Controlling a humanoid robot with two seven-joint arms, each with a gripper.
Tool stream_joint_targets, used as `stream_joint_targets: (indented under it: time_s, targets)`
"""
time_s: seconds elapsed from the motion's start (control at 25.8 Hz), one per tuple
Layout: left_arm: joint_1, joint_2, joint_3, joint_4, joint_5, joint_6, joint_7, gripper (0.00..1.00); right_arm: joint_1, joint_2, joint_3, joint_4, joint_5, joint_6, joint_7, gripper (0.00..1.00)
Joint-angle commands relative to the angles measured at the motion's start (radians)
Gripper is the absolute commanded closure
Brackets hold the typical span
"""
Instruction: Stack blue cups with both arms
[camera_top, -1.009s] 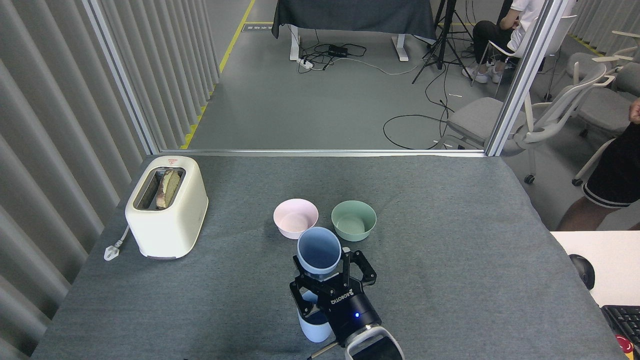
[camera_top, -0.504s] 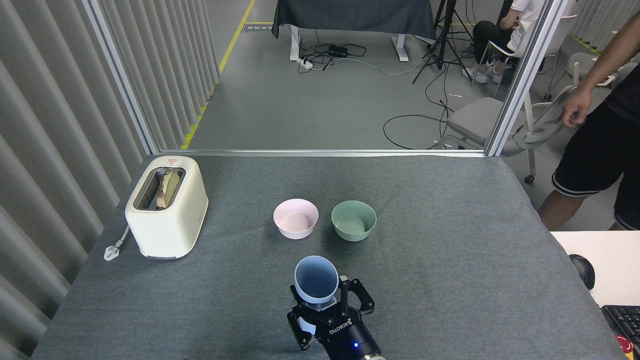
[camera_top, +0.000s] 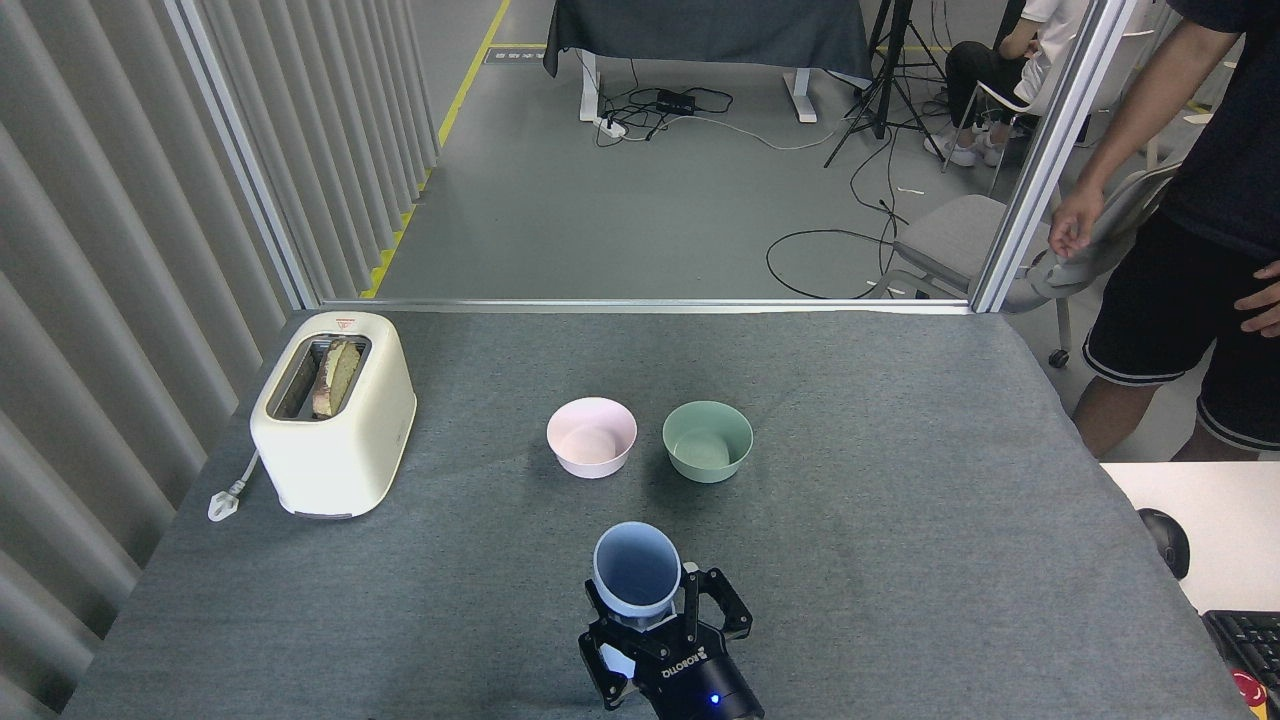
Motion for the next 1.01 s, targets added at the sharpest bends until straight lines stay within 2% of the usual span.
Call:
stream_joint_targets:
  time_s: [0.0, 0.12, 0.35, 0.47, 0.54, 0.7, 0.78, 0.85, 0.97]
  targets:
    - [0.0, 0.0, 0.001, 0.0, 0.0, 0.0, 0.0, 0.0, 0.004, 0.0, 0.0, 0.006, -0.002, -0.002, -0.002, 0.21]
    - [0.0, 0.0, 0.001, 0.0, 0.0, 0.0, 0.0, 0.0, 0.009, 0.002, -0.002, 0.006, -0.006, 0.001, -0.002, 0.02]
    - [0.0, 0.0, 0.001, 0.0, 0.0, 0.001, -0.001, 0.0, 0.021, 0.002, -0.002, -0.02, -0.015, -0.014, -0.049, 0.0]
    - [0.0, 0.0, 0.001, 0.0, 0.0, 0.001, -0.001, 0.0, 0.021, 0.003, -0.008, -0.081, -0.023, -0.016, -0.153, 0.0]
    - [0.0, 0.0, 0.001, 0.0, 0.0, 0.0, -0.001, 0.0, 0.016, 0.005, -0.029, -0.127, -0.043, -0.01, -0.172, 0.0]
    - [0.0, 0.0, 0.001, 0.0, 0.0, 0.0, -0.001, 0.0, 0.013, -0.014, -0.216, -0.158, -0.103, -0.022, -0.167, 0.0]
    - [-0.002, 0.0, 0.001, 0.0, 0.002, 0.0, -0.001, 0.0, 0.025, -0.068, -0.33, -0.155, -0.132, -0.054, -0.169, 0.0]
    - [-0.008, 0.0, 0.004, 0.003, 0.014, 0.0, -0.001, 0.0, 0.075, -0.126, -0.428, -0.144, -0.184, -0.102, -0.17, 0.0]
    - [-0.029, 0.0, 0.005, 0.006, 0.029, 0.0, -0.003, 0.0, 0.194, -0.178, -0.537, -0.138, -0.256, -0.162, -0.178, 0.0]
